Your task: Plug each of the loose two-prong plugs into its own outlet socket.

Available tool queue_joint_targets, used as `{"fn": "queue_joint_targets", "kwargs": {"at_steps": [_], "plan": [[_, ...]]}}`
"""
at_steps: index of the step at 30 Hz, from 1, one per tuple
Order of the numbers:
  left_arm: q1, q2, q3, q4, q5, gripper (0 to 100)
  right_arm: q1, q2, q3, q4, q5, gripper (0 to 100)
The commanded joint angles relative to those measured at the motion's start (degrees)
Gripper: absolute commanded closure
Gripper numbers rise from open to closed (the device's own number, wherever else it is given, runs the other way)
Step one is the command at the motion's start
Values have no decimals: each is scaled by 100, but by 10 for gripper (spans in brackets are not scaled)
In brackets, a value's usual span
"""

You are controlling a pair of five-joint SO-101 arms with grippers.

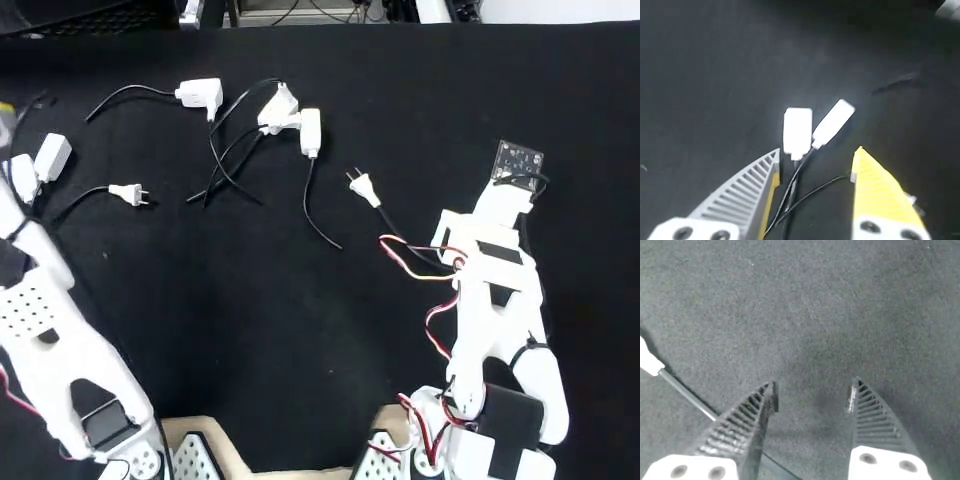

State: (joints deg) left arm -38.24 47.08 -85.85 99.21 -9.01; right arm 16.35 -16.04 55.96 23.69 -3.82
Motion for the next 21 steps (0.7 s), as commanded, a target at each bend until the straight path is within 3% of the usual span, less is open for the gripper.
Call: {"fn": "queue_joint_targets", "kwargs": {"at_steps": [1,10,21], "plan": [[-127,281,171,-492,-202,769,-62,-48,-198,-88,-26,765],[251,1855,171,-1846,-976,769,-62,-48,-198,-97,-26,765],[567,2734,171,-3429,-1037,769,-70,-48,-110,-325,-26,765]]}}
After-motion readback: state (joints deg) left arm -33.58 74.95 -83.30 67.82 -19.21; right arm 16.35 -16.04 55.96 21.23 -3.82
